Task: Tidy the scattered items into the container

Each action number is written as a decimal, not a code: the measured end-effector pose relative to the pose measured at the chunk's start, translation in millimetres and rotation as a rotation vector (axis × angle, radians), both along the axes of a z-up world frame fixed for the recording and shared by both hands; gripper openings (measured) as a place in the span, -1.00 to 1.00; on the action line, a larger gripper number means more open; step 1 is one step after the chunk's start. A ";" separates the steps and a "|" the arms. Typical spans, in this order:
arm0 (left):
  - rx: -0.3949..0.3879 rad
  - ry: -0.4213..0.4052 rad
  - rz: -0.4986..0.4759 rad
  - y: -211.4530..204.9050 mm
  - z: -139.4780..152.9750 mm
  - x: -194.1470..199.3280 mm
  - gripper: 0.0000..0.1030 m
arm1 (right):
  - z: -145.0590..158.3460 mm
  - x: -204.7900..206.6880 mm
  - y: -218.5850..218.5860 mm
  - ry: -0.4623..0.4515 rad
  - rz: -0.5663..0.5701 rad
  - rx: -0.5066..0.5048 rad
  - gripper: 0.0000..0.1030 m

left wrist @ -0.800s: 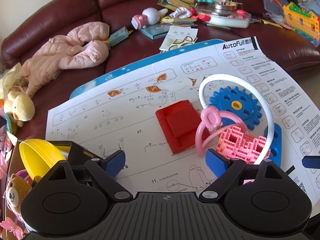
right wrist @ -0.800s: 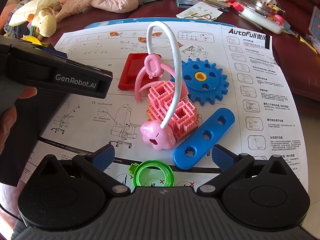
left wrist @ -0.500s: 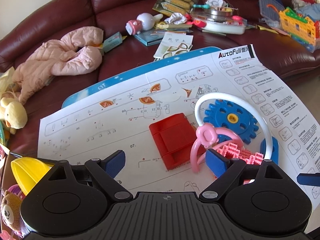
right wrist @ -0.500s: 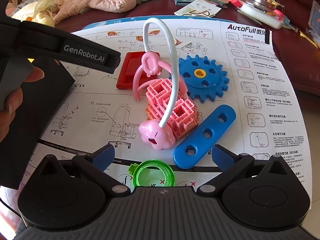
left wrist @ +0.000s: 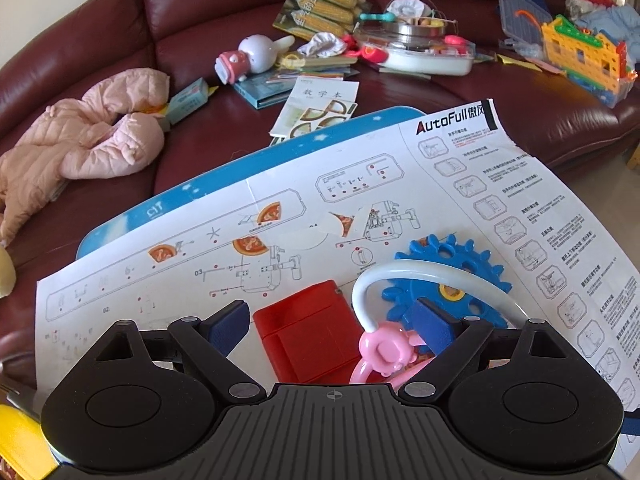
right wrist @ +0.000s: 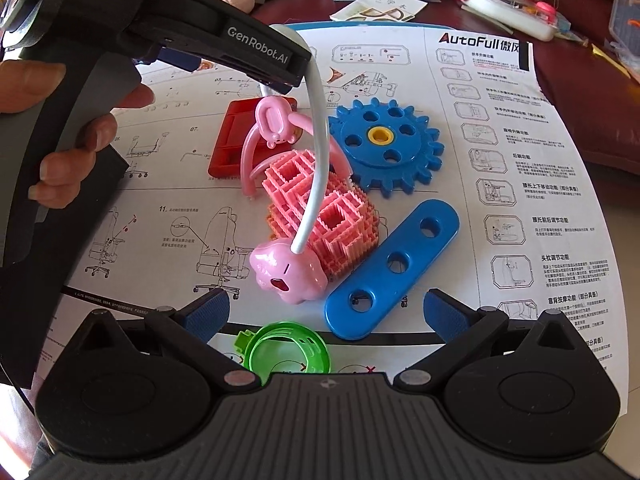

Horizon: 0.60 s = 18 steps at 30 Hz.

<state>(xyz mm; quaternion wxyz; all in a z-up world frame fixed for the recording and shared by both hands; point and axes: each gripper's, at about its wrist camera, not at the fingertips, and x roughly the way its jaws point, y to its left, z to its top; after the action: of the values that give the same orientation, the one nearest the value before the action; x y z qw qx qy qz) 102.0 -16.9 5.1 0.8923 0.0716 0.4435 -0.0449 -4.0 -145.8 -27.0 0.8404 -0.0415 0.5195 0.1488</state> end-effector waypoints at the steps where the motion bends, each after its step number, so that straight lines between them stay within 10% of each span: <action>1: -0.003 0.002 -0.004 -1.2 -2.2 3.2 0.85 | -1.2 1.3 0.2 0.001 0.001 0.001 0.99; 4: -0.019 0.016 -0.014 -4.6 -11.1 13.0 0.84 | -3.2 4.3 0.0 0.000 0.007 0.009 0.99; 7: -0.017 0.017 -0.036 -6.4 -16.9 15.1 0.38 | -3.5 7.8 -1.7 -0.001 0.005 0.027 0.99; 9: -0.003 0.047 -0.045 -6.2 -23.4 16.8 -0.70 | -2.7 10.9 -3.1 -0.007 -0.005 0.042 0.99; 18: -0.048 0.073 -0.042 22.7 -29.7 10.7 -0.74 | 1.7 33.0 7.0 -0.056 -0.013 0.056 0.84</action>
<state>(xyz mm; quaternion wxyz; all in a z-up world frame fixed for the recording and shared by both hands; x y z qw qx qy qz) 112.8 5.8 -24.6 0.8757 0.0576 0.4732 -0.0767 28.9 -138.8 -25.3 0.8563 -0.0187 0.4917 0.1566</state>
